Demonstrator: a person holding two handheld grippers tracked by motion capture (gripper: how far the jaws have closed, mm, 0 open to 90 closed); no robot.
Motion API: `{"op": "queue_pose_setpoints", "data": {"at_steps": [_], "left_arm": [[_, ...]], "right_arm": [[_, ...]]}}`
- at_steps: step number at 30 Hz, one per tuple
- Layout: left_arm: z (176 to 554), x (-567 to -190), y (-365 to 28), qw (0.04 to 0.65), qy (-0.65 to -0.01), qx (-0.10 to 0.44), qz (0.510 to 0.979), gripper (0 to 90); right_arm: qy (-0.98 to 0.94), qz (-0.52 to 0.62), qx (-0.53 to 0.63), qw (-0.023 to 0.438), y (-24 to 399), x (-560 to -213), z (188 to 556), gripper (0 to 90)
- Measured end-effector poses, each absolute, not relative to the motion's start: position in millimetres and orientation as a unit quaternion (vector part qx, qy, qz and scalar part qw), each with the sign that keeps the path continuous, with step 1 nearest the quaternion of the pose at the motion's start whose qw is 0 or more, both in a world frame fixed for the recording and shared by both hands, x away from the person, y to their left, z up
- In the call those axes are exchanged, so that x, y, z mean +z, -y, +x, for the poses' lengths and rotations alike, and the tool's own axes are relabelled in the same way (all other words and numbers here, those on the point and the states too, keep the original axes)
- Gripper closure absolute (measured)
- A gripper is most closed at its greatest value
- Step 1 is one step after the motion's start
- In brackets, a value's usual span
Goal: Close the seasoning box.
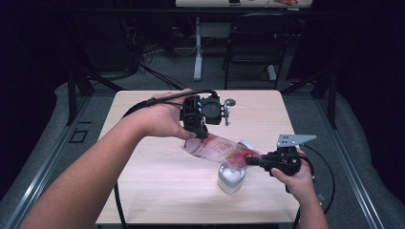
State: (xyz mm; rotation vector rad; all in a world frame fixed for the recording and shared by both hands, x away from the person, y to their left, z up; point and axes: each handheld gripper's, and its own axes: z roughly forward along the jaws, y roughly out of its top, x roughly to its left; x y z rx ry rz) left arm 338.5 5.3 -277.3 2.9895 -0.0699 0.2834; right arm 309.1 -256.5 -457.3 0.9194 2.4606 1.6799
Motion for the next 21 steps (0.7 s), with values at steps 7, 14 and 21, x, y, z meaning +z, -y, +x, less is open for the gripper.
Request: {"op": "queue_pose_setpoints", "data": {"at_steps": [7,14,21], "left_arm": [[338,-278,-9,0.070,0.016,0.091,0.993,84.5],[337,-278,-15,0.068,0.015,0.093,0.993,84.5],[338,-279,-18,0.071,0.011,0.094,0.993,84.4]], "right_arm": [[-0.790,0.294,0.538,0.014,252,-458,309,89.7],[-0.790,0.291,0.539,0.017,248,-457,309,89.7],[-0.790,0.289,0.540,0.016,246,-457,309,89.7]]}}
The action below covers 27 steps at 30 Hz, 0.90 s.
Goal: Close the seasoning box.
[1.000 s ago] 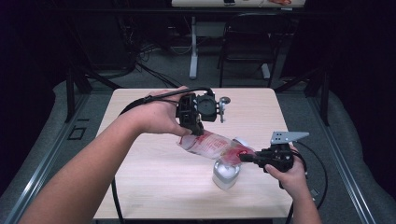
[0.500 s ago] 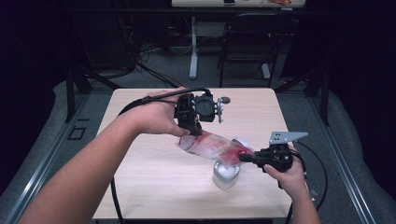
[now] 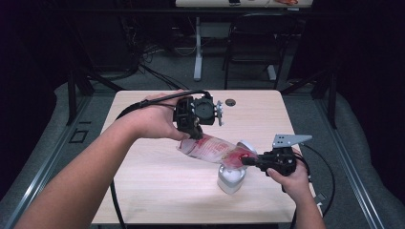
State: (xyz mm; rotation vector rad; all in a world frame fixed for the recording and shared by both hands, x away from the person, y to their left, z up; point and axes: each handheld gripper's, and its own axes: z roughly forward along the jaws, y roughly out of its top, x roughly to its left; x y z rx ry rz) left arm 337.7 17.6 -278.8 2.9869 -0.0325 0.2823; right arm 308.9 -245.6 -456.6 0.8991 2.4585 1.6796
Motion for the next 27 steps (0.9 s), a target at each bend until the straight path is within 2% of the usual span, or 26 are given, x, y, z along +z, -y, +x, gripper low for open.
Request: {"op": "queue_pose_setpoints", "data": {"at_steps": [14,27], "left_arm": [[338,-283,-21,0.074,0.008,0.092,0.993,84.1],[341,-295,-42,0.086,-0.008,0.081,0.993,83.9]], "right_arm": [[-0.790,0.290,0.540,0.016,246,-456,309,89.7],[-0.792,0.277,0.543,0.024,240,-450,308,89.8]]}}
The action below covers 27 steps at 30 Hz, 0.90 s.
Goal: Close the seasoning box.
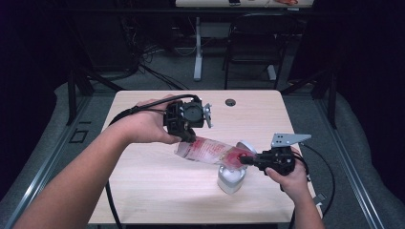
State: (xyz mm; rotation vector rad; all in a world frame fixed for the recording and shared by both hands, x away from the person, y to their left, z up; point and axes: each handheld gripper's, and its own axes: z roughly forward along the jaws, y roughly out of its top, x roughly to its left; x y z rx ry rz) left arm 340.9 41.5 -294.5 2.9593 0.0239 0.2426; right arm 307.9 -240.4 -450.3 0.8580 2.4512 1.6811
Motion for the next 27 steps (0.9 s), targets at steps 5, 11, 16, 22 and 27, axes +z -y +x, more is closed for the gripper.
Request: {"op": "queue_pose_setpoints", "data": {"at_steps": [5,11,16,22,27], "left_arm": [[343,-301,-47,0.089,-0.009,0.075,0.993,84.0],[346,-313,-55,0.097,-0.015,0.065,0.993,84.4],[348,-319,-63,0.107,-0.017,0.059,0.992,84.7],[348,-325,-72,0.117,-0.024,0.054,0.991,84.9],[348,-328,-79,0.121,-0.028,0.053,0.991,84.9]], "right_arm": [[-0.790,0.277,0.546,0.026,239,-449,307,89.8],[-0.779,0.276,0.562,0.021,240,-449,308,87.7],[-0.772,0.276,0.573,0.019,240,-451,309,83.1],[-0.772,0.276,0.572,0.017,238,-453,311,80.6],[-0.773,0.281,0.568,0.016,237,-456,311,77.0]]}}
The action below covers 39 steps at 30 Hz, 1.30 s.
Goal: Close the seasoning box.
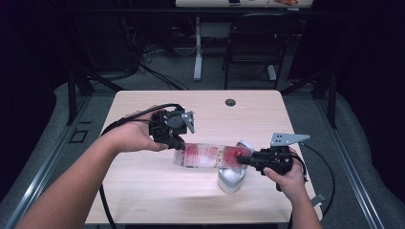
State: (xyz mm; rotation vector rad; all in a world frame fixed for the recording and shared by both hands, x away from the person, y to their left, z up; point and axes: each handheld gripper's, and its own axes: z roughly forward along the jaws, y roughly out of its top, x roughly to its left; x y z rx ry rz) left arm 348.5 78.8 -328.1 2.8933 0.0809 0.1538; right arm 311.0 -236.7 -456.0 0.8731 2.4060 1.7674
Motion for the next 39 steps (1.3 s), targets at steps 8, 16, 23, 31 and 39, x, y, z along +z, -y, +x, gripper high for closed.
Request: {"op": "queue_pose_setpoints", "data": {"at_steps": [8,16,23,31,39], "left_arm": [[349,-336,-90,0.132,-0.037,0.050,0.989,84.9],[350,-345,-100,0.142,-0.047,0.046,0.988,84.8],[350,-352,-104,0.144,-0.051,0.043,0.987,84.7],[350,-360,-109,0.148,-0.053,0.038,0.987,84.6],[350,-368,-113,0.152,-0.059,0.032,0.986,84.6]], "right_arm": [[-0.786,0.276,0.553,0.019,232,-461,312,76.5],[-0.795,0.270,0.543,0.012,230,-466,314,77.7],[-0.795,0.267,0.544,0.009,231,-467,315,78.7],[-0.798,0.258,0.544,0.010,231,-466,314,79.2],[-0.800,0.256,0.543,0.010,230,-467,315,79.9]]}}
